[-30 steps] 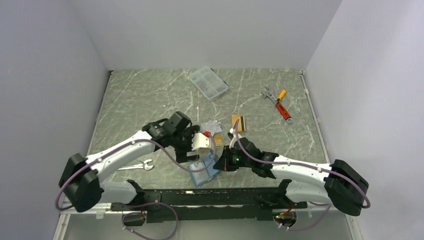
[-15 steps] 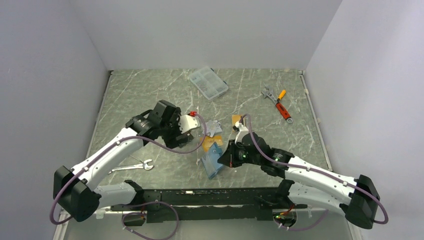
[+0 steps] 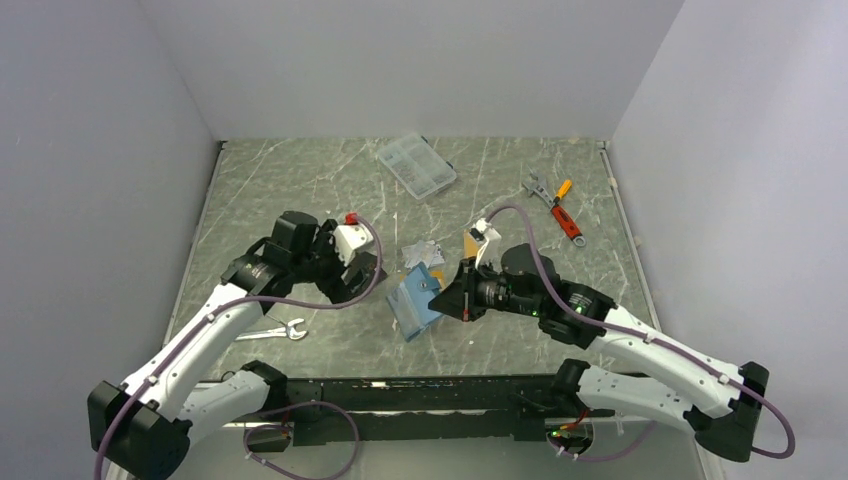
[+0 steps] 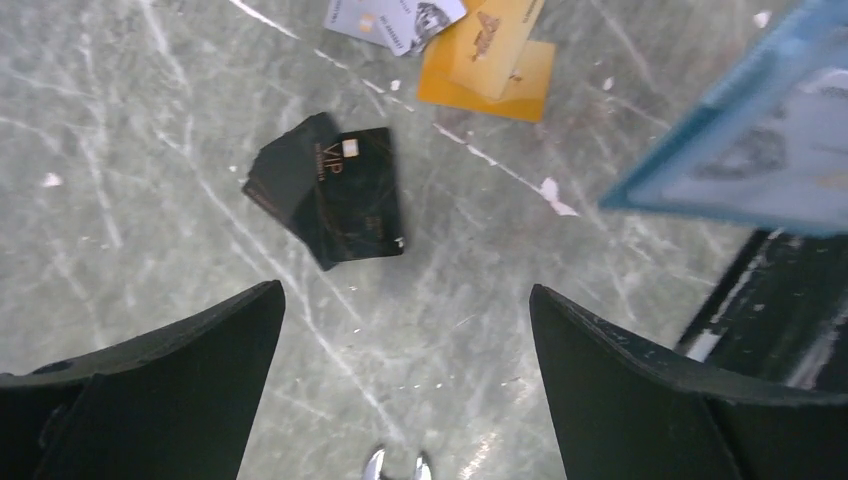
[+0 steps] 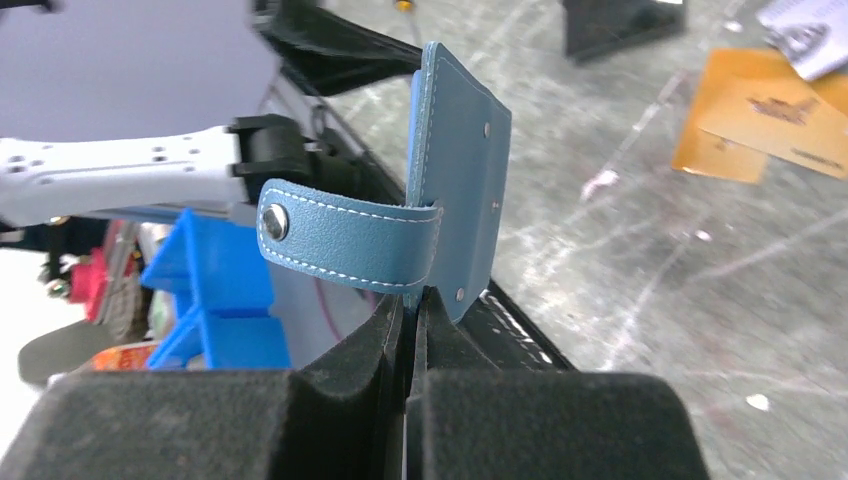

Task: Put the credit cards into the card holder
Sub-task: Close the card holder at the center of the board.

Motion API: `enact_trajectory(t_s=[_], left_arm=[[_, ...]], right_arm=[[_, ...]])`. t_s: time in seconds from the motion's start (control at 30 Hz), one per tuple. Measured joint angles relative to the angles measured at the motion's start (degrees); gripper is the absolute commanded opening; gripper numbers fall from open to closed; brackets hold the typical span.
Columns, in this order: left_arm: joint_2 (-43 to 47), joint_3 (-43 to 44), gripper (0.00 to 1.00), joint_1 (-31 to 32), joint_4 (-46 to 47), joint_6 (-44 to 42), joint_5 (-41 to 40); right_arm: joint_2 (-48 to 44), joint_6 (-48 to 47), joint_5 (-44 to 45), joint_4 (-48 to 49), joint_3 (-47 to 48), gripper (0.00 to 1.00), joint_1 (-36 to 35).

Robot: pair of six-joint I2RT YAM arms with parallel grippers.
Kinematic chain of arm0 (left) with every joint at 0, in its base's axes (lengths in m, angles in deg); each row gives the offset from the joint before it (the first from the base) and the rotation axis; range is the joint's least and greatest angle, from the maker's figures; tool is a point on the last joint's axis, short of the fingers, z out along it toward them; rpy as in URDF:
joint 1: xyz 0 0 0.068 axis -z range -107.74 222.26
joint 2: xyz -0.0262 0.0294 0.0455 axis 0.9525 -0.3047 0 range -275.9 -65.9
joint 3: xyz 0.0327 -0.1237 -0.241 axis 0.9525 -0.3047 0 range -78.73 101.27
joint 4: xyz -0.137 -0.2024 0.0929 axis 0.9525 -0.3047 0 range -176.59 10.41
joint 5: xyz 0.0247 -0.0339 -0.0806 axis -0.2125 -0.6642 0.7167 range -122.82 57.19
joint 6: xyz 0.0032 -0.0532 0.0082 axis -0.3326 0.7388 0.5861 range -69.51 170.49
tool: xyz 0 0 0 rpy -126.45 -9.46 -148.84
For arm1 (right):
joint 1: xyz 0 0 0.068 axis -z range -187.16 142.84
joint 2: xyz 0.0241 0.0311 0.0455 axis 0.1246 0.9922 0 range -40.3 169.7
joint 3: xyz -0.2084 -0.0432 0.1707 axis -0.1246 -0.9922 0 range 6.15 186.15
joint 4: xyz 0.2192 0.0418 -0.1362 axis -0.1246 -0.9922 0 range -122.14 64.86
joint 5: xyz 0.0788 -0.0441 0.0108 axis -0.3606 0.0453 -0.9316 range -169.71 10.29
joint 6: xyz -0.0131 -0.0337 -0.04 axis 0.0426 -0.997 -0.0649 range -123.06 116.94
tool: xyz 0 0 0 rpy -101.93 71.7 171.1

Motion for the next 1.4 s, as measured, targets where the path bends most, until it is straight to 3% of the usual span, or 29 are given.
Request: enact_trajectory(t_s=[0.23, 0.5, 0.8, 1.13, 1.4], left_arm=[[-1.3, -1.2, 0.99, -8.4, 6.2, 7.3, 17.6], [-3.4, -8.7, 0.99, -8.9, 15.1, 14.4, 35.4], [-4.9, -9.5, 0.99, -9.1, 20.9, 19.3, 48.7], [-1.8, -4.0, 0.88, -9.4, 5.4, 5.4, 59.4], [-0.4, -1.4, 0.86, -9.4, -2.4, -1.5, 62.9]], right_arm=[[-3.4, 0.0, -4.1, 1.5, 3.4, 0.0, -0.7], [-7.0, 1.0, -6.1, 10.1, 3.1, 0.0, -0.8], [-5.0, 1.2, -6.5, 14.0, 2.9, 0.0, -0.8], [-4.4, 2.3, 1.2, 14.5, -0.5, 0.0, -0.8], [-1.5, 4.4, 2.3, 17.3, -5.5, 0.0, -0.9]])
